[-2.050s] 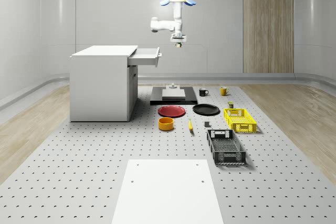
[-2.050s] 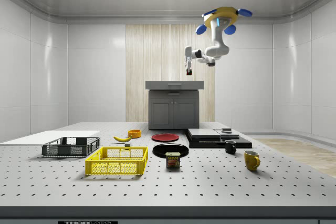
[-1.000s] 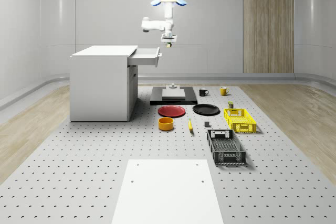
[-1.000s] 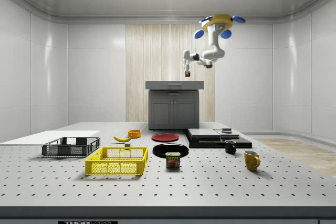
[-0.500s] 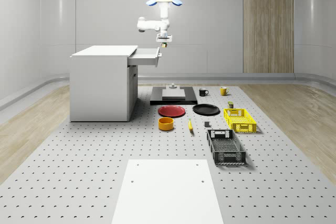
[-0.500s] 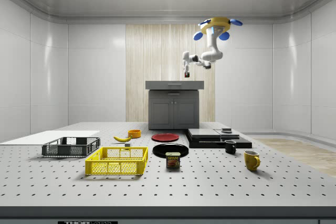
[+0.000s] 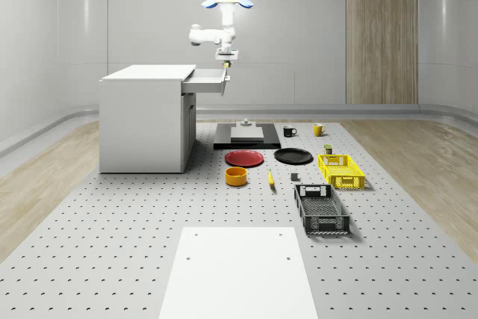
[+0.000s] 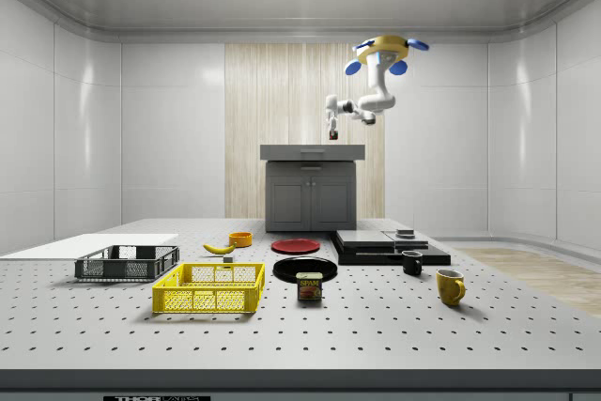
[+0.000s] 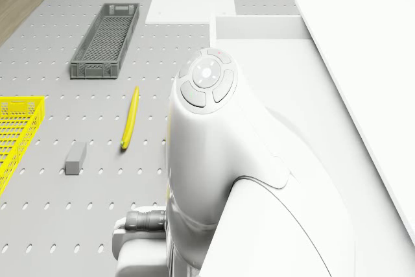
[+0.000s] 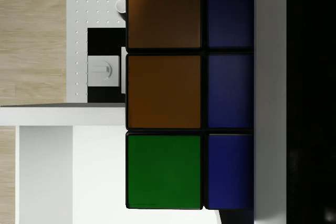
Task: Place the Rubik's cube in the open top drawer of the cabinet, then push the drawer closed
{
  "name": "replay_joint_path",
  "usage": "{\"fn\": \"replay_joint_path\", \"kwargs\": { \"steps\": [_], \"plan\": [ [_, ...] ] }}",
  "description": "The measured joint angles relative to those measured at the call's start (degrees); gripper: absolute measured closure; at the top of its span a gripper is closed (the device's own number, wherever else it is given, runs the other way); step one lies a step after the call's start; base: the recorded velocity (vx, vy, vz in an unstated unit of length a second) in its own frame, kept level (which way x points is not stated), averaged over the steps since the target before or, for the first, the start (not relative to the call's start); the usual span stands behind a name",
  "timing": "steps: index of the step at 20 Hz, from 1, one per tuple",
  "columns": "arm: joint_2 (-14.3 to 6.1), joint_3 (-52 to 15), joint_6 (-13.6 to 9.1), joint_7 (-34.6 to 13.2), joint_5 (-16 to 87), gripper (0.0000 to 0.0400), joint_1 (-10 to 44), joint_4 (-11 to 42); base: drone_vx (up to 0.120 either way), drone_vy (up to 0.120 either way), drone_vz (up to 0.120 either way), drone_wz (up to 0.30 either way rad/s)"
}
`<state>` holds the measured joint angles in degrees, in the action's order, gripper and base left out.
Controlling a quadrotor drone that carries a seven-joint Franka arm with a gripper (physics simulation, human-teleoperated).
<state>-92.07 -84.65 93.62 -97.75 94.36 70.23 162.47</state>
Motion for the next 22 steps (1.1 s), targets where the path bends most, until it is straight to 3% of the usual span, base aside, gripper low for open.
{"fn": "replay_joint_path", "kwargs": {
  "steps": [22],
  "plan": [
    [-0.06, 0.15, 0.11, -0.01, 0.12, 0.0075, 0.02, -0.01, 0.0, -0.116, 0.0, 0.0]
  ]
}}
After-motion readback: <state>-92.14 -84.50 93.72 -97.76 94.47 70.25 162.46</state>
